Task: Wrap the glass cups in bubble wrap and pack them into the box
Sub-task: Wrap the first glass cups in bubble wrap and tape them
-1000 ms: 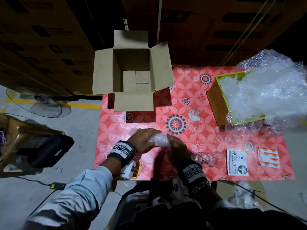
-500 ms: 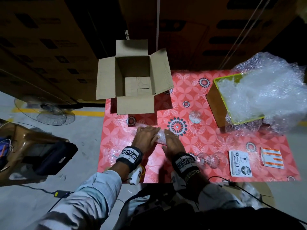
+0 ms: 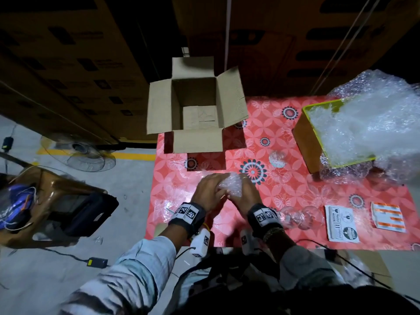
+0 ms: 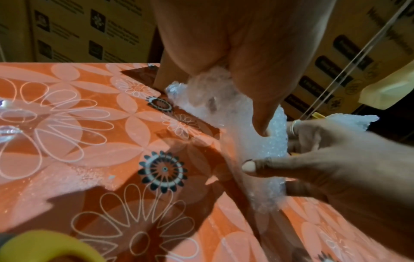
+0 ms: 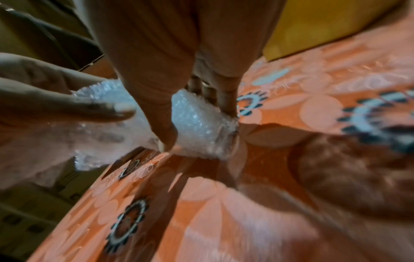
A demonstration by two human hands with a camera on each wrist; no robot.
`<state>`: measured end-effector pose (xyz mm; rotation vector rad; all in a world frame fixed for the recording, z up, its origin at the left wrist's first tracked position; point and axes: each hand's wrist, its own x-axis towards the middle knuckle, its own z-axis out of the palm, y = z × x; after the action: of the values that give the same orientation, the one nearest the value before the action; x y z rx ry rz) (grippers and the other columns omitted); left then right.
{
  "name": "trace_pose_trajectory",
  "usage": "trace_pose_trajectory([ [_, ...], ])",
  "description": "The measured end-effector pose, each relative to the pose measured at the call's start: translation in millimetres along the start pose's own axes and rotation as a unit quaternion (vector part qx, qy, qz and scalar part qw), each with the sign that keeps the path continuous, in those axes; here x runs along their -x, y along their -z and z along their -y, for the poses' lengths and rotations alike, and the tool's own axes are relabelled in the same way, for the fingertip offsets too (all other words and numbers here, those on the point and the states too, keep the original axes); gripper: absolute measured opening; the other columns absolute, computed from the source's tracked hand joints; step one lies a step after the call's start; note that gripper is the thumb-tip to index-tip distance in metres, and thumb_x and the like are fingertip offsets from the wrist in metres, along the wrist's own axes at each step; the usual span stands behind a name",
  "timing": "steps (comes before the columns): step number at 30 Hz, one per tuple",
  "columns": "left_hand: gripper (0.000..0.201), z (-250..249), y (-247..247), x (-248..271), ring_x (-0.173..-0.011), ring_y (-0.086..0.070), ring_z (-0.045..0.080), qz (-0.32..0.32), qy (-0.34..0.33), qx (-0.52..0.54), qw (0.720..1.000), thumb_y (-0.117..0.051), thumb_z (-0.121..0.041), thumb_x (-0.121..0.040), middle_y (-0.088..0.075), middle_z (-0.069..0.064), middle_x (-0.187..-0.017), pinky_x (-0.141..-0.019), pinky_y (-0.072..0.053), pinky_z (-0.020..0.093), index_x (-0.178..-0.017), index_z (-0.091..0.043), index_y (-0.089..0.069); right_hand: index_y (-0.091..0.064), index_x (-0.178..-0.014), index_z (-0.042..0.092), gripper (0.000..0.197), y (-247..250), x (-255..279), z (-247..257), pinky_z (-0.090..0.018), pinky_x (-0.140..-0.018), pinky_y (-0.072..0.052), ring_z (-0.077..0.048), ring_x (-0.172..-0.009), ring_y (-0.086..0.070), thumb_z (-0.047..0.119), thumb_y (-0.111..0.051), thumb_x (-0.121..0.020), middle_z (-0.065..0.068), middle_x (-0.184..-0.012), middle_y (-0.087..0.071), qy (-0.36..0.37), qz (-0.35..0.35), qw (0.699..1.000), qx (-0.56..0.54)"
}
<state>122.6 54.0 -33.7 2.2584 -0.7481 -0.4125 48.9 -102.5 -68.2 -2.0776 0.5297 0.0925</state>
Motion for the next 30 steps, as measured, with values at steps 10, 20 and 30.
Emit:
trace_pose_trajectory([
  [10, 0.050, -1, 15, 21, -0.140, -0.046, 0.023, 0.003, -0.068, -0.036, 0.997, -0.089, -0.028, -0.077, -0.061, -0.002, -0.142, -0.112, -0.030, 0.036, -0.125, -0.025, -0.073, -0.035, -0.145, 0.023, 0.088, -2, 44, -22, -0.036, -0.089, -0.060, -0.009, -0.101, -0.072, 0.010, -0.089, -0.077, 0.002, -0.112, -0.073, -0.044, -0.009, 0.976, -0.213],
  [20, 0.028, -24, 7, 20, -0.098, -0.064, 0.018, 0.012, 0.002, 0.057, 0.998, -0.086, -0.016, -0.079, -0.067, -0.001, -0.106, -0.088, -0.052, 0.031, -0.106, -0.012, -0.078, -0.044, -0.136, 0.035, 0.071, 19, 70, -10, -0.040, -0.092, -0.058, -0.017, -0.114, -0.064, 0.023, -0.084, -0.079, 0.003, -0.128, -0.060, 0.027, -0.041, 0.986, -0.157],
  [30, 0.048, -34, 4, 27, -0.080, -0.065, 0.013, 0.007, 0.059, 0.226, 0.972, -0.083, 0.005, -0.075, -0.067, 0.001, -0.098, -0.067, -0.057, 0.029, -0.113, -0.017, -0.061, -0.068, -0.105, -0.002, 0.021, 26, 66, 2, -0.034, -0.094, -0.051, -0.022, -0.105, -0.059, 0.007, -0.050, -0.100, 0.000, -0.132, -0.050, 0.022, -0.060, 0.996, 0.060],
])
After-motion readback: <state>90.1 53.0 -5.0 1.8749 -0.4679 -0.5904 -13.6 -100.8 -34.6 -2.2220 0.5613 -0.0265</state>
